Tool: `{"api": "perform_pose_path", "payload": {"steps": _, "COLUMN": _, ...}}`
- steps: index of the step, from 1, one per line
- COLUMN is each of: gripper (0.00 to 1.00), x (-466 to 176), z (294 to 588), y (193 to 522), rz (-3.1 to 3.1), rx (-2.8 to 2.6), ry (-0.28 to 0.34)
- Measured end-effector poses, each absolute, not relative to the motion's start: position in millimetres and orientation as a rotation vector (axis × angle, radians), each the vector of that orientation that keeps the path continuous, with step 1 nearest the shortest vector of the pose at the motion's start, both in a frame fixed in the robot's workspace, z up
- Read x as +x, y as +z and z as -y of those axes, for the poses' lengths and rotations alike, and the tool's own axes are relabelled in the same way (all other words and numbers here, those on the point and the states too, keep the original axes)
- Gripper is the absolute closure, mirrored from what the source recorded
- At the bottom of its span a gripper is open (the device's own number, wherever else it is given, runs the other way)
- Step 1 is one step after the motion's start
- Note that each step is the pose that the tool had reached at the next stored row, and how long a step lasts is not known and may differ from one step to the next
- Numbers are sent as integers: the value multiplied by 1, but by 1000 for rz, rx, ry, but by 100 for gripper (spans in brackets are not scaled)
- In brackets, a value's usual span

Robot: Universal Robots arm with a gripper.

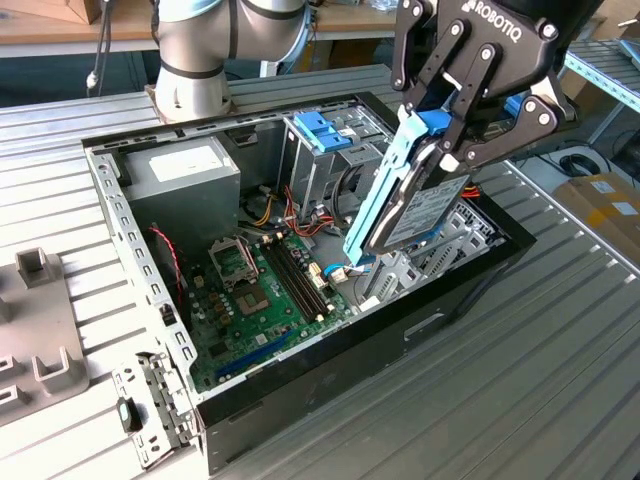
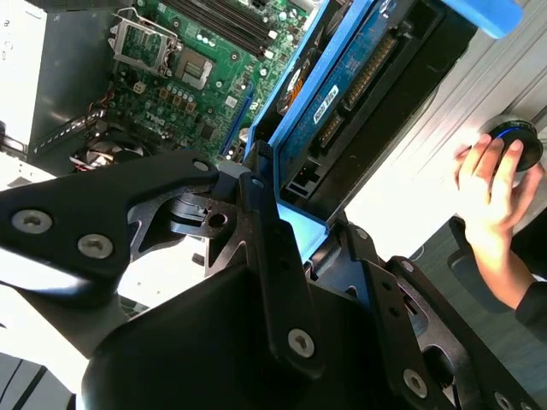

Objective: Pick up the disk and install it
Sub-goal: 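Pick up the disk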

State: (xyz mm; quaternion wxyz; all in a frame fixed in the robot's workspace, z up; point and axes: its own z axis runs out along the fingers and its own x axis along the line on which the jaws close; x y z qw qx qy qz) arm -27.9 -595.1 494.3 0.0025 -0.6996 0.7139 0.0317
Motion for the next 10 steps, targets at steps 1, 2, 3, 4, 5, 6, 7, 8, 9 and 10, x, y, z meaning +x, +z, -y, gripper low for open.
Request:
{"api": "perform_pose_path", "payload": {"steps": 1, "gripper": 63, "x": -27, "z": 595, "y": 494, "rz": -2239, "rx": -2194, "ry": 100}}
{"api": "perform_pose_path", "payload": {"steps": 2, "gripper": 63, "x": -26, "z": 595, "y": 494, "rz": -2239, "rx": -2194, "ry": 99}}
{"api": "perform_pose_path", "payload": {"steps": 3, "gripper": 63, "x": -26, "z": 595, "y": 494, "rz": -2239, "rx": -2194, "ry": 100}}
{"api": "perform_pose_path", "payload": {"steps": 4, "gripper": 63, "x": -25, "z": 595, "y": 494, "rz": -2239, "rx": -2194, "ry": 100}}
{"api": "perform_pose_path", "payload": {"steps": 5, "gripper": 63, "x": -24, "z": 595, "y": 494, "rz": -2239, "rx": -2194, "ry": 100}}
{"api": "perform_pose_path", "payload": {"steps": 6, "gripper": 63, "x": -23, "z": 595, "y": 494, "rz": -2239, "rx": -2194, "ry": 100}}
{"api": "perform_pose_path", "payload": {"steps": 7, "gripper": 63, "x": -23, "z": 595, "y": 493, "rz": -2239, "rx": -2194, "ry": 100}}
{"api": "perform_pose_path", "payload": {"steps": 8, "gripper": 63, "x": -22, "z": 595, "y": 493, "rz": -2239, "rx": -2194, "ry": 100}}
{"api": "perform_pose_path", "payload": {"steps": 9, "gripper": 63, "x": -21, "z": 595, "y": 493, "rz": -2239, "rx": -2194, "ry": 100}}
{"api": "perform_pose_path", "payload": {"steps": 10, "gripper": 63, "x": -21, "z": 595, "y": 493, "rz": -2239, "rx": -2194, "ry": 100}}
